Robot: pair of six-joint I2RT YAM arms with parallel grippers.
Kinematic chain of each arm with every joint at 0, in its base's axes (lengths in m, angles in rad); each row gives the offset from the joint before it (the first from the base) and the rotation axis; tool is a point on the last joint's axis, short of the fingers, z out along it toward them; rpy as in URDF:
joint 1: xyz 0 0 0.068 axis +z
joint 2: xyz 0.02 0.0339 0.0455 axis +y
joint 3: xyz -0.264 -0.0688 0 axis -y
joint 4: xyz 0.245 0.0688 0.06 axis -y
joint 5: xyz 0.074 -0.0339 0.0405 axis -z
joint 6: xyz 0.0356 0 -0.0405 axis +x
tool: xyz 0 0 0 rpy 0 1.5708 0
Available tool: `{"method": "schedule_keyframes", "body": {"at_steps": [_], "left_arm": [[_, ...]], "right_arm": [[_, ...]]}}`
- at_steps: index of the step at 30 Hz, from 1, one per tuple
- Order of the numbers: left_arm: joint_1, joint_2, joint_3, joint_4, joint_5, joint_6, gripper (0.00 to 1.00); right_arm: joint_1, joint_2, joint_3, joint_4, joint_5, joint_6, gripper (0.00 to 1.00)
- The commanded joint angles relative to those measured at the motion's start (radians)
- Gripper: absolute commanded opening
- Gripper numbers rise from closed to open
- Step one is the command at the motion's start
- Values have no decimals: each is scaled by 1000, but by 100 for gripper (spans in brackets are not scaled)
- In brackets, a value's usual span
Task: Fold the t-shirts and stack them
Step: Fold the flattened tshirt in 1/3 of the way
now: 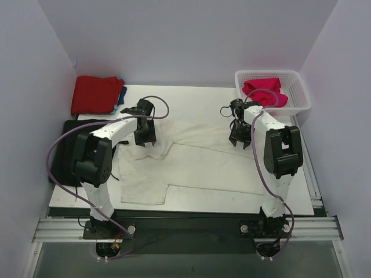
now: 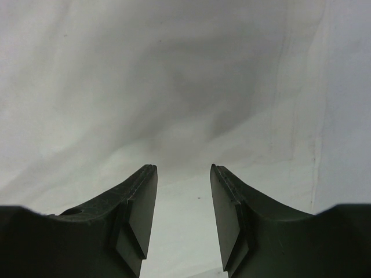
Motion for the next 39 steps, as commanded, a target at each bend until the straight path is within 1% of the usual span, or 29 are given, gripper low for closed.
{"method": "schedule_keyframes", "body": {"at_steps": [1,9,15,18,19,21,22,24,26,29,32,33,35,36,39], "left_arm": [[55,33,26,-42,-42,-19,54],[136,34,-60,-98,-55,-33,54],[158,79,-40,-141,-73,-28,54],[162,112,-9,-176,-119,-11,54],[162,119,-2,-184,-159,-7,54],[164,137,17,-208,-194,15,53],[164,143,23,-216,-240,21,53],[164,157,35,-236,-271,41,53],[162,160,46,-256,-321,41,53],[164,130,43,-260,-342,41,53],[164,87,11,-221,-300,53,53],[162,48,2,-201,-242,84,53],[161,-20,-25,-148,-188,105,53],[161,-47,-35,-129,-135,111,53],[158,-148,-71,-63,-38,122,54]], "right_arm": [[-17,15,-16,-19,-33,17,42],[-60,13,-71,-27,-53,31,42],[-81,47,-66,-57,-47,26,41],[-86,61,-53,-71,-32,21,41],[-86,66,-48,-73,-29,20,40],[-93,69,-43,-82,-15,14,40],[-96,70,-42,-83,-12,14,40],[-103,75,-39,-88,-6,12,40],[-107,73,-39,-93,5,12,40],[-110,69,-37,-99,25,15,40],[-113,58,-39,-103,42,15,39],[-113,47,-40,-105,54,14,39],[-113,35,-43,-105,65,12,39],[-113,17,-45,-103,75,11,39],[-112,-31,-48,-102,89,11,39]]}}
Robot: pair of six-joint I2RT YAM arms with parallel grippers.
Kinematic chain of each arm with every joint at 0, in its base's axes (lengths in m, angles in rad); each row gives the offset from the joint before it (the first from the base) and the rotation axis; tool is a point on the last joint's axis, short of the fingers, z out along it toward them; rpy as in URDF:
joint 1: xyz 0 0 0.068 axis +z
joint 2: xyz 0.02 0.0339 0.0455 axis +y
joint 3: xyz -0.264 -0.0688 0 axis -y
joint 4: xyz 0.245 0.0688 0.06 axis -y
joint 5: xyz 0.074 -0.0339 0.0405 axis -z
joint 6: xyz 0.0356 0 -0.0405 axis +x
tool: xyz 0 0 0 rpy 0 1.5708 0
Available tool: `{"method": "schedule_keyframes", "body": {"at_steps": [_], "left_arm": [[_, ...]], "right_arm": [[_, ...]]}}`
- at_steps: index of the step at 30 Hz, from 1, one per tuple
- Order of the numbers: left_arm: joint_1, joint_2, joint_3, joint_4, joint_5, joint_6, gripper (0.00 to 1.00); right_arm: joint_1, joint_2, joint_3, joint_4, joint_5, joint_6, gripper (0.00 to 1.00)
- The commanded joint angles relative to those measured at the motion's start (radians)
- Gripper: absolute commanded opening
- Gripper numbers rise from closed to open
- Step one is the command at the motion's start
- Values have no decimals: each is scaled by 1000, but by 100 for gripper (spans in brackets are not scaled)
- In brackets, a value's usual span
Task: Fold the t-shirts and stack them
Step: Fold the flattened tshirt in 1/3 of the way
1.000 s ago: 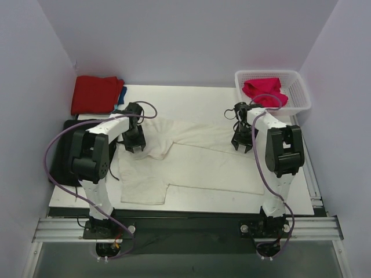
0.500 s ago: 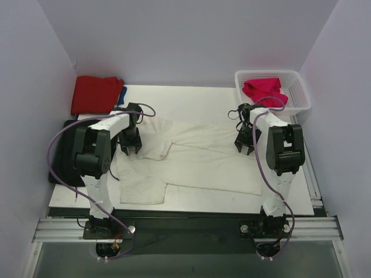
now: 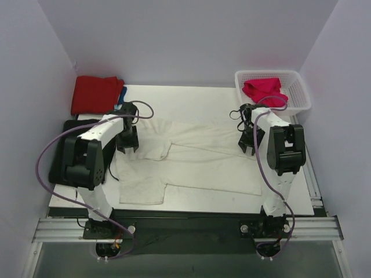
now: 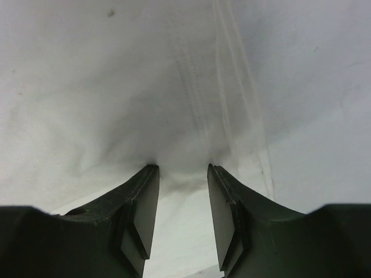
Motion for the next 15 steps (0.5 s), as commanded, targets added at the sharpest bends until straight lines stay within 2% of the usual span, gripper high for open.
{"method": "schedule_keyframes", "body": {"at_steps": [1,9,15], "left_arm": [[4,-158,-12,103,121,40,54],[4,-297,-110,9,173,-40,54],[-2,-521,-334,-28,206,-136,52]], "right_arm": [[-6,-84,3,-66,93,-2,39],[29,-271,-86,-63,116,0,40],[116,-383,-210,-40,121,-26,42]]}}
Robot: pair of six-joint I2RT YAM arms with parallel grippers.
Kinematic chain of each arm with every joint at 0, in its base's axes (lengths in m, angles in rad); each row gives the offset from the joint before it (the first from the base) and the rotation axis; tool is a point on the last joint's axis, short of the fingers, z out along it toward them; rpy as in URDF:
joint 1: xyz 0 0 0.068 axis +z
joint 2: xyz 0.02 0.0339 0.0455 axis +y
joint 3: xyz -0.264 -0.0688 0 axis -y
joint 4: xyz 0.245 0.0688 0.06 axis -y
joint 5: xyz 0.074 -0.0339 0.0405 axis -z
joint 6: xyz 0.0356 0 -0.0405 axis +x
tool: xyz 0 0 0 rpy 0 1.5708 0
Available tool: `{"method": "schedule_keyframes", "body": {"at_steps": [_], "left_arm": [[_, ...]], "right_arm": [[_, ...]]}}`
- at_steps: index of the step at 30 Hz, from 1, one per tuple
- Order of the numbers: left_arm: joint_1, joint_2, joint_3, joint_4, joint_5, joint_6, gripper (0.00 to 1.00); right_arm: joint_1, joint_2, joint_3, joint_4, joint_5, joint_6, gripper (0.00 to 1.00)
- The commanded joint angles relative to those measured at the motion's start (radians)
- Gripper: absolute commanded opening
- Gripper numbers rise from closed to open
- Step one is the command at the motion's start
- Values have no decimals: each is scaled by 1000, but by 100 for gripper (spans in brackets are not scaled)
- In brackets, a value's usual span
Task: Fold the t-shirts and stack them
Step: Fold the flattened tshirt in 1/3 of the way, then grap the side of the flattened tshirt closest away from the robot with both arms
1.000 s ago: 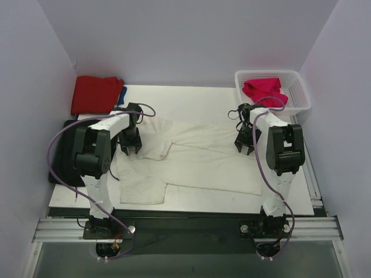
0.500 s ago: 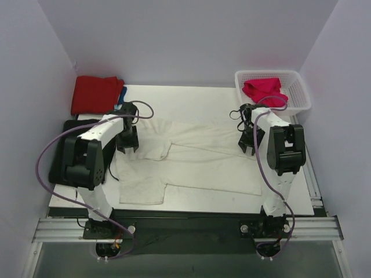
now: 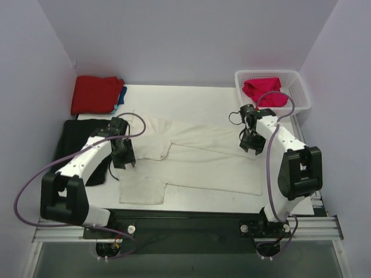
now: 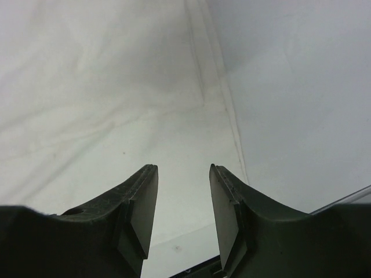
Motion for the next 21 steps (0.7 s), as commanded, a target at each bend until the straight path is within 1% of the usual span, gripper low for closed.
{"method": "schedule_keyframes", "body": {"at_steps": [1,2,5,8,10,15,18,21], "left_arm": [[0,-142,-80,-67,15,-83,51],[-3,-191,-91,-75,0,-98,51],[-10,-256,-110,-128,-23,-133,50],[-20,-284,-120,-209,-60,-164,49],[-29,-301,-136,-255,-86,-184,48],[-46,-391,-214,-274,-134,-261,45],[-61,-393,-193,-302,-160,-293,44],[-78,-379,-203,-328,-171,-327,43]], "right_arm": [[92,-57,-66,-20,33,-28,42],[118,-68,-94,-3,30,-34,42],[193,-97,-129,49,-7,-46,42],[233,-94,-149,72,-41,-23,42],[248,-91,-160,88,-65,-11,42],[284,-97,-184,106,-74,-2,42],[290,-100,-200,118,-85,-2,42],[295,-96,-204,125,-100,-3,42]]}}
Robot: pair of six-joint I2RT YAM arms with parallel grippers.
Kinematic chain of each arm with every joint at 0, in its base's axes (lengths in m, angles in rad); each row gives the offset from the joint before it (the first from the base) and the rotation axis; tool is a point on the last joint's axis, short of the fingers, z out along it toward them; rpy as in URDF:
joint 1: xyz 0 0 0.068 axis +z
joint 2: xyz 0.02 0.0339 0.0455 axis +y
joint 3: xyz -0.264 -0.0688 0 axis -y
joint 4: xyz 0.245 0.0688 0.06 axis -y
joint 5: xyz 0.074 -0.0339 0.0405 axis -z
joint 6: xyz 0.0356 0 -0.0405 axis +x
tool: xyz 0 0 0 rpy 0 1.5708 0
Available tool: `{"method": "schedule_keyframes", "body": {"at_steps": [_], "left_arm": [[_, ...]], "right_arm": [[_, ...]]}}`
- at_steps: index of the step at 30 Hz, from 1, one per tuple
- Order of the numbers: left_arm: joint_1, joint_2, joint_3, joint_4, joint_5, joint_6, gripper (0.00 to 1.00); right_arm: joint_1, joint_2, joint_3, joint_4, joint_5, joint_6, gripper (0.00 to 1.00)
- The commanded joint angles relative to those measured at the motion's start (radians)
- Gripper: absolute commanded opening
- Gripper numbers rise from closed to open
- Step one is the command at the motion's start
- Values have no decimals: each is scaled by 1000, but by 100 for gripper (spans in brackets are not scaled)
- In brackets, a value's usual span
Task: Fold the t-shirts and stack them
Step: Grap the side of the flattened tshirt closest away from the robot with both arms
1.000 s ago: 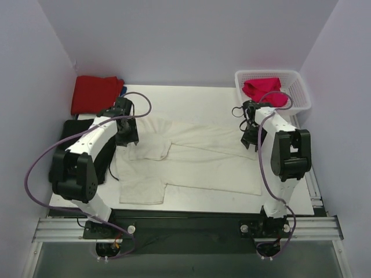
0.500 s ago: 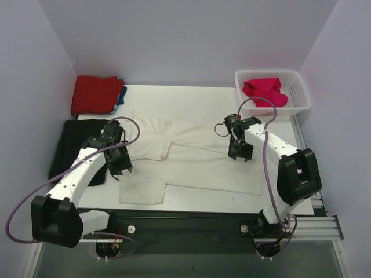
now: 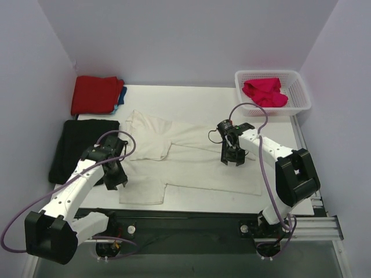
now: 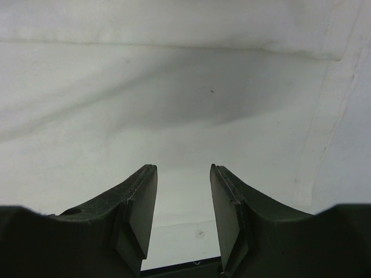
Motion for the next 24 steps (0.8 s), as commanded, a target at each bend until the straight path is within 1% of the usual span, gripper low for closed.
{"method": "schedule_keyframes", "body": {"at_steps": [1,4,5,8,9,12,14,17,21,24], "left_arm": [[-28,-2,-12,-44,-40,-74,43],[-66,-4,-43,-47,-37,-127,42],[-77,-9,-46,-52,-43,-172,42],[-130,-22,-57,-39,-107,-273,41],[-149,-27,-67,3,-123,-298,41],[-155,0,-130,80,-155,-393,40],[-163,36,-159,97,-190,-436,40],[-163,74,-178,128,-245,-465,40],[-158,109,-230,230,-229,-480,41],[-150,123,-256,275,-213,-468,41]], "right_arm": [[12,-31,-7,-12,-11,15,42],[19,-35,-8,-6,-17,17,42],[23,-35,-13,-5,-19,18,42],[27,-35,-19,0,-28,20,42],[27,-34,-21,3,-37,18,42],[26,-22,-13,3,-54,8,42],[27,-15,-7,1,-73,-6,42],[27,-6,16,0,-91,-32,42],[26,12,58,-26,-93,-58,42],[26,25,82,-37,-89,-65,42]]}}
